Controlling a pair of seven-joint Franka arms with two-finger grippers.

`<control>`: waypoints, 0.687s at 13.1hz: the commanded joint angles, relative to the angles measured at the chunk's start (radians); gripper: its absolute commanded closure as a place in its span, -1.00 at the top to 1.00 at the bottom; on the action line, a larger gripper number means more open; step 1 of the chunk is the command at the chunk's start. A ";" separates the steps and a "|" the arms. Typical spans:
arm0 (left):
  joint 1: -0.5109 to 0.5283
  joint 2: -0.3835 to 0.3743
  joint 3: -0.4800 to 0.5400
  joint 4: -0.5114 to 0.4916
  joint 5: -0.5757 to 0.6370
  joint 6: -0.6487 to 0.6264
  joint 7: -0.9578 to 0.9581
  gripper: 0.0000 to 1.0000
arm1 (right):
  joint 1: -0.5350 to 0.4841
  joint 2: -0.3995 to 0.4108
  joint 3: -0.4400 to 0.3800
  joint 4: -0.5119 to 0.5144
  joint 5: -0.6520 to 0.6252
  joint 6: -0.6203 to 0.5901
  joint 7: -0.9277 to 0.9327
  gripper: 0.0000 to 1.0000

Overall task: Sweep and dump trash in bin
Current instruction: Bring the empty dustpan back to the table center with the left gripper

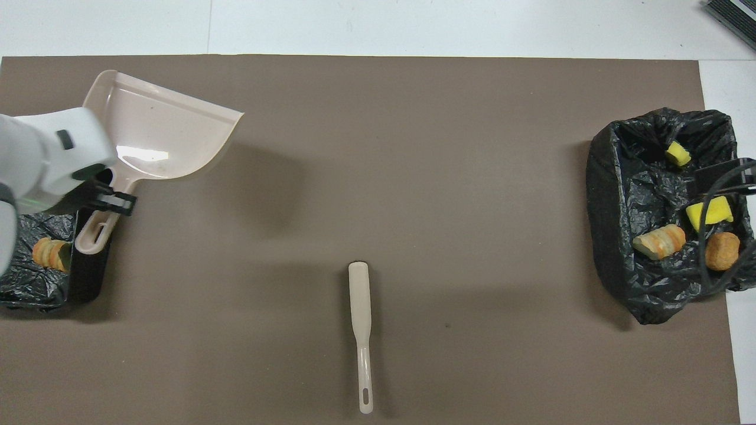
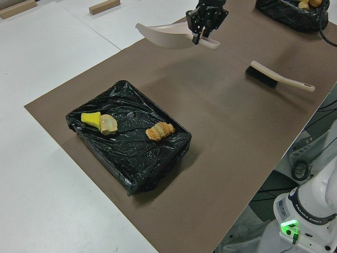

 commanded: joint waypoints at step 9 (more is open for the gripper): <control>-0.083 0.261 -0.405 -0.096 -0.016 0.501 -0.875 -1.00 | -0.001 -0.027 0.003 -0.024 0.027 -0.015 -0.005 1.00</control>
